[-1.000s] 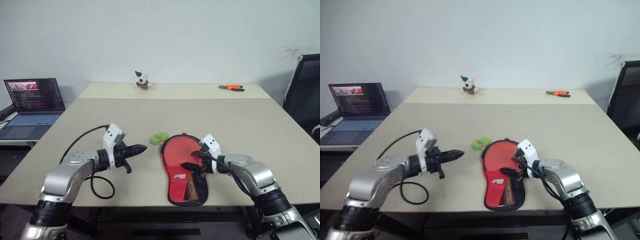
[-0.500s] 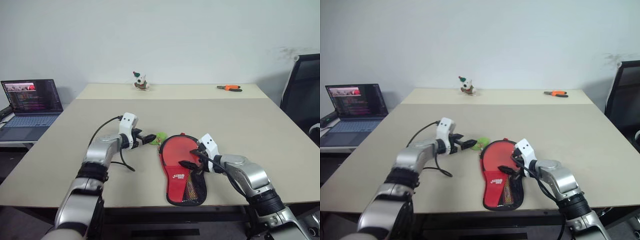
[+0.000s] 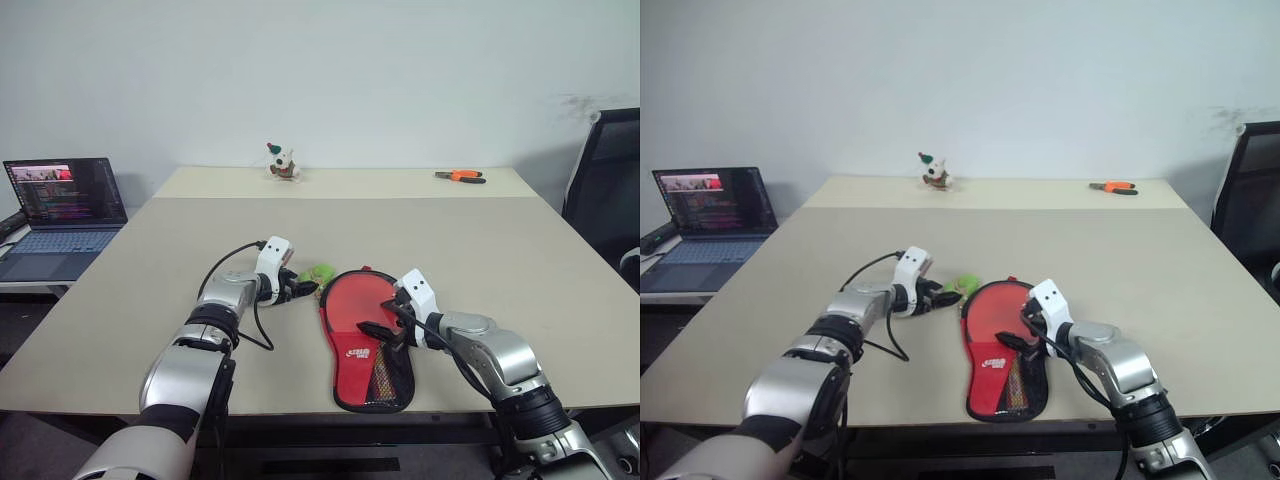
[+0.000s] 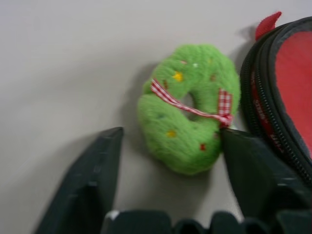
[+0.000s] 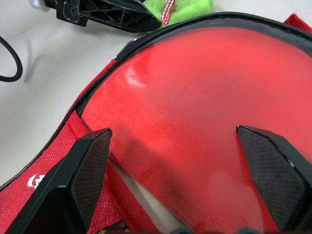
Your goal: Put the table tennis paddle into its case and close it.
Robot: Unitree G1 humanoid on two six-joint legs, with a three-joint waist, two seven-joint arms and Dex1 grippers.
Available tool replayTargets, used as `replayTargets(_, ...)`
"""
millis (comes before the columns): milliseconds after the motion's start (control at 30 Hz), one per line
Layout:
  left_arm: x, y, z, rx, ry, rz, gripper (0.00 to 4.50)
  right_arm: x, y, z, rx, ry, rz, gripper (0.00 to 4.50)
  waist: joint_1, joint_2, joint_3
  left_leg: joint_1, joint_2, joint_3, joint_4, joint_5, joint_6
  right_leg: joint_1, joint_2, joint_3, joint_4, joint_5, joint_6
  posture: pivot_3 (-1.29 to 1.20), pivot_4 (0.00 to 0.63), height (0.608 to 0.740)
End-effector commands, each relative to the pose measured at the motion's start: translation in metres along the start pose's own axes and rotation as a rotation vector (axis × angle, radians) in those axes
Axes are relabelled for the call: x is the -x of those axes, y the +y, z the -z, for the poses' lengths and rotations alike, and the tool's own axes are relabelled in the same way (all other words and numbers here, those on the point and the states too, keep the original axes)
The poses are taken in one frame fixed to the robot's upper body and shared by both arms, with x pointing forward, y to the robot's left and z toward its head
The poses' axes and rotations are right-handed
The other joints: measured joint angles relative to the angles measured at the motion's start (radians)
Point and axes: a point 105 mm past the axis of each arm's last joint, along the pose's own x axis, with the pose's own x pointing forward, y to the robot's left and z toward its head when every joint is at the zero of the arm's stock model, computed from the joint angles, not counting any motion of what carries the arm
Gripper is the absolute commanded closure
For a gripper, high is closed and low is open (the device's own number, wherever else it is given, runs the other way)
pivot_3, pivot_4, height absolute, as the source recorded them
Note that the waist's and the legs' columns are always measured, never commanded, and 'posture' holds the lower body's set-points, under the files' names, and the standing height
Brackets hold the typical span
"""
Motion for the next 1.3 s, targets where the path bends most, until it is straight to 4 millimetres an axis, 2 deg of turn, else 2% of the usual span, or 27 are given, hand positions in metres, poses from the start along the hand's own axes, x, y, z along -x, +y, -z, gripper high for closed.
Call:
replayTargets(33, -0.005, -0.008, 0.005, -0.016, 0.02, 0.033, 2.77, 0.0, 0.0, 0.004, -0.003, 0.013, 0.01, 0.0, 0.0, 0.0, 0.0, 0.0, 0.0, 0.0, 0.0, 0.0, 0.0, 0.0, 0.0, 0.0, 0.0, 0.0, 0.0, 0.0, 0.15, 0.74)
replayTargets(200, -0.005, -0.007, 0.007, -0.025, 0.025, 0.023, 4.42, -0.003, 0.006, -0.009, -0.003, -0.023, -0.017, 0.0, 0.0, 0.0, 0.0, 0.0, 0.0, 0.0, 0.0, 0.0, 0.0, 0.0, 0.0, 0.0, 0.001, 0.0, 0.0, 0.0, 0.15, 0.74)
replayTargets(300, -0.005, -0.006, 0.004, -0.033, 0.016, 0.011, 4.47, -0.004, 0.011, -0.006, -0.001, -0.003, -0.037, 0.0, 0.0, 0.0, 0.0, 0.001, 0.0, 0.0, 0.0, 0.0, 0.0, 0.0, 0.0, 0.0, 0.001, 0.0, 0.0, 0.0, 0.15, 0.74)
replayTargets(400, -0.005, 0.002, 0.001, -0.079, 0.012, -0.061, 4.47, -0.008, 0.013, 0.016, -0.024, 0.087, -0.044, 0.0, 0.0, 0.0, -0.001, 0.001, 0.0, 0.0, 0.0, 0.0, 0.0, 0.0, 0.0, 0.0, 0.001, 0.0, 0.0, 0.0, 0.15, 0.74)
replayTargets(500, -0.004, 0.009, -0.003, -0.123, 0.015, -0.122, 4.47, -0.014, 0.004, 0.036, -0.041, 0.163, 0.004, 0.0, -0.001, -0.001, -0.004, 0.002, 0.0, 0.0, 0.0, 0.0, 0.0, 0.001, 0.0, 0.0, 0.002, 0.0, 0.0, 0.0, 0.15, 0.74)
replayTargets(567, -0.005, 0.01, -0.005, -0.13, 0.013, -0.139, 4.47, -0.015, 0.0, 0.041, -0.037, 0.182, 0.019, 0.0, -0.002, -0.002, -0.005, 0.005, 0.0, 0.0, 0.0, 0.0, 0.0, 0.004, 0.001, 0.0, 0.002, 0.0, 0.0, 0.0, 0.15, 0.74)
replayTargets(633, -0.005, 0.011, -0.008, -0.139, 0.014, -0.157, 4.47, -0.015, -0.003, 0.043, -0.031, 0.191, 0.036, 0.0, -0.002, -0.002, -0.005, 0.017, 0.0, 0.0, -0.001, 0.0, 0.0, 0.017, 0.001, 0.0, -0.001, -0.003, 0.005, 0.0, 0.15, 0.74)
replayTargets(733, -0.006, 0.013, -0.012, -0.16, 0.015, -0.197, 4.47, -0.016, -0.005, 0.046, -0.014, 0.206, 0.049, 0.0, -0.002, -0.004, -0.006, 0.02, 0.001, -0.001, -0.001, 0.0, 0.0, 0.02, 0.001, 0.0, -0.001, -0.003, 0.005, 0.0, 0.15, 0.74)
replayTargets(1100, -0.014, 0.008, -0.057, -0.226, -0.08, -0.326, 4.47, -0.013, 0.003, 0.064, 0.009, 0.281, 0.028, 0.0, -0.001, -0.007, -0.008, 0.018, 0.001, -0.003, -0.001, 0.0, 0.0, 0.02, 0.001, 0.0, -0.005, -0.002, 0.007, 0.0, 0.15, 0.74)
replayTargets(1300, -0.019, -0.002, -0.079, -0.323, -0.123, -0.37, 4.47, -0.004, 0.012, 0.085, 0.031, 0.364, -0.004, 0.0, 0.001, -0.007, -0.008, 0.017, 0.001, -0.002, -0.002, 0.0, 0.0, 0.02, 0.0, -0.001, -0.009, -0.002, 0.008, 0.0, 0.15, 0.74)
